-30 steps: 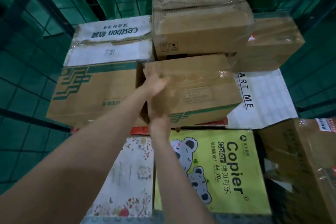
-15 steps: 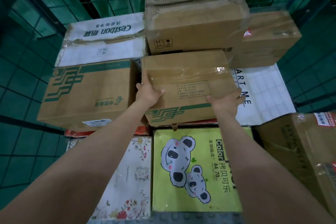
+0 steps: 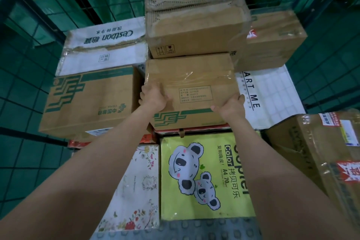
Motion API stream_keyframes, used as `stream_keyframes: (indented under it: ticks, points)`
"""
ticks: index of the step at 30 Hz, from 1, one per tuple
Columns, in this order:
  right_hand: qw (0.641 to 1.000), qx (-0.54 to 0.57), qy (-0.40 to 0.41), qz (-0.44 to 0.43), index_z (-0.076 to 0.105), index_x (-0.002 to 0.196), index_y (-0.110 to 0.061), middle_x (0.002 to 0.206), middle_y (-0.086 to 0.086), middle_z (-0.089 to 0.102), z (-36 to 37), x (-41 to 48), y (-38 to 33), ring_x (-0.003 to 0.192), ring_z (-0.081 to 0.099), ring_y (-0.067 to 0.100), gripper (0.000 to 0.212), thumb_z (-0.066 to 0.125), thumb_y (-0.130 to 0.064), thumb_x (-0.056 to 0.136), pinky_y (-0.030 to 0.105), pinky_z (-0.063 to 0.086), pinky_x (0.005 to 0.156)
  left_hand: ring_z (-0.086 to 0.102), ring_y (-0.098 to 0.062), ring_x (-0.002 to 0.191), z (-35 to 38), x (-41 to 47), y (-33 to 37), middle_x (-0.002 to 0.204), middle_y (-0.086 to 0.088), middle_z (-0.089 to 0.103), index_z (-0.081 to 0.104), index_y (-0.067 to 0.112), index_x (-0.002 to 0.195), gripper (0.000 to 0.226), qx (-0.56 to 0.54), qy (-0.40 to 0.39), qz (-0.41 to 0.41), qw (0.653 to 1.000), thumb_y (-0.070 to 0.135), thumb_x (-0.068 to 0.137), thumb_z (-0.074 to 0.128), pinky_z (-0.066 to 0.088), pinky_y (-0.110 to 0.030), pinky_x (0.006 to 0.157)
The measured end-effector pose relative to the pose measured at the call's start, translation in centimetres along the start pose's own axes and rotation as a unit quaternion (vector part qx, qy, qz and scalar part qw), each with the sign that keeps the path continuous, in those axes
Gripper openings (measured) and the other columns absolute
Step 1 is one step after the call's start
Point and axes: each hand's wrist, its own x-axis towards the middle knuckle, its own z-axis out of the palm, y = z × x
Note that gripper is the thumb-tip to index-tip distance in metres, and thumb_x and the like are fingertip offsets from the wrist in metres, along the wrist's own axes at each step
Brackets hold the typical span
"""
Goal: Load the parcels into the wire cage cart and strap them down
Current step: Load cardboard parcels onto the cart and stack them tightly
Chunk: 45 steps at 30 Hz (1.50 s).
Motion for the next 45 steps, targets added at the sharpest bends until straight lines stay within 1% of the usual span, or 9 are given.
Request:
stream_keyframes:
  ticks: [5, 16, 20, 24, 27, 30, 33, 38, 45]
  points:
    - [0.999, -0.029, -0.005, -0.041, 0.013, 0.15, -0.006, 0.157, 0.016, 0.005, -1.4, -2.4, -1.6, 0.144, 0.015, 0.029, 0.076, 0.06, -0.019, 0.091, 0.035, 0.027, 0.113, 0.044, -0.031, 0.126, -2.5, -2.6, 2.3, 0.142, -0.015, 0.039, 0.027, 0.022, 0.146, 0.066, -0.048, -0.027, 0.059, 0.997, 0.014, 0.089, 0.06, 0.04, -0.042, 0.105]
    - [0.998, 0.048, -0.015, -0.03, 0.05, 0.133, -0.004, 0.136, 0.012, 0.051, -9.2, -13.2, -1.8, 0.122, 0.049, 0.026, 0.04, 0.048, -0.01, 0.094, 0.025, 0.039, 0.093, 0.052, -0.019, 0.107, -7.1, -14.3, 6.3, 0.125, -0.008, 0.054, 0.051, 0.01, 0.125, 0.029, -0.139, -0.104, 0.079, 0.982, 0.01, 0.096, 0.047, 0.041, -0.027, 0.087]
    - [0.998, 0.065, 0.021, -0.003, 0.06, 0.118, 0.002, 0.123, 0.017, 0.059, -12.7, -17.4, 0.0, 0.106, 0.056, 0.03, 0.03, 0.047, -0.007, 0.093, 0.029, 0.043, 0.086, 0.051, -0.011, 0.073, -7.3, -19.8, 8.9, 0.089, 0.0, 0.057, 0.053, 0.009, 0.126, 0.03, -0.158, -0.143, 0.121, 0.97, 0.014, 0.099, 0.041, 0.041, -0.022, 0.064]
    - [0.995, 0.094, 0.036, 0.008, 0.062, 0.105, 0.003, 0.104, 0.017, 0.061, -15.4, -21.1, 2.7, 0.094, 0.056, 0.026, 0.023, 0.048, -0.008, 0.092, 0.026, 0.04, 0.074, 0.059, -0.017, 0.104, -7.2, -24.7, 11.0, 0.121, -0.008, 0.057, 0.057, 0.003, 0.12, 0.027, -0.182, -0.161, 0.164, 0.956, 0.007, 0.097, 0.043, 0.044, -0.024, 0.086]
    - [0.991, 0.109, 0.069, 0.019, 0.06, 0.084, -0.004, 0.078, 0.006, 0.053, -16.8, -24.0, 5.3, 0.076, 0.049, 0.02, 0.016, 0.048, -0.01, 0.091, 0.021, 0.037, 0.06, 0.059, -0.007, 0.068, -6.0, -27.9, 11.5, 0.106, -0.006, 0.056, 0.059, 0.001, 0.116, 0.026, -0.178, -0.183, 0.19, 0.948, 0.003, 0.097, 0.041, 0.046, -0.007, 0.056]
    - [0.985, 0.143, 0.089, 0.036, 0.064, 0.107, 0.001, 0.107, 0.018, 0.064, -18.3, -26.6, 8.7, 0.101, 0.058, 0.032, 0.024, 0.054, -0.012, 0.09, 0.029, 0.049, 0.085, 0.057, -0.021, 0.075, -4.1, -31.3, 12.2, 0.097, -0.011, 0.06, 0.061, 0.007, 0.104, 0.023, -0.156, -0.213, 0.199, 0.944, 0.002, 0.093, 0.042, 0.051, -0.026, 0.067]
    - [0.979, 0.169, 0.097, 0.061, 0.062, 0.118, -0.003, 0.12, 0.015, 0.061, -19.3, -29.7, 12.4, 0.098, 0.055, 0.025, 0.031, 0.05, -0.018, 0.093, 0.029, 0.045, 0.075, 0.051, -0.013, 0.068, -2.6, -35.1, 13.1, 0.103, -0.002, 0.059, 0.063, 0.015, 0.104, 0.026, -0.125, -0.221, 0.22, 0.942, 0.004, 0.09, 0.043, 0.041, -0.019, 0.055]
    - [0.955, 0.239, 0.155, 0.083, 0.06, 0.096, -0.022, 0.096, 0.001, 0.057, -20.5, -35.0, 18.6, 0.086, 0.051, 0.02, 0.009, 0.051, -0.023, 0.093, 0.023, 0.038, 0.059, 0.055, -0.035, 0.111, 0.0, -41.7, 13.1, 0.118, -0.013, 0.063, 0.065, 0.011, 0.108, 0.024, -0.088, -0.242, 0.276, 0.926, 0.013, 0.092, 0.048, 0.046, -0.036, 0.09]
    - [0.934, 0.275, 0.161, 0.162, 0.055, 0.071, -0.014, 0.063, 0.003, 0.049, -20.4, -43.2, 26.5, 0.05, 0.038, 0.014, 0.02, 0.046, -0.007, 0.087, 0.016, 0.027, 0.037, 0.052, -0.023, 0.117, 4.5, -51.1, 11.9, 0.125, -0.008, 0.059, 0.063, 0.006, 0.113, 0.025, -0.062, -0.292, 0.334, 0.894, 0.011, 0.096, 0.046, 0.035, -0.022, 0.085]
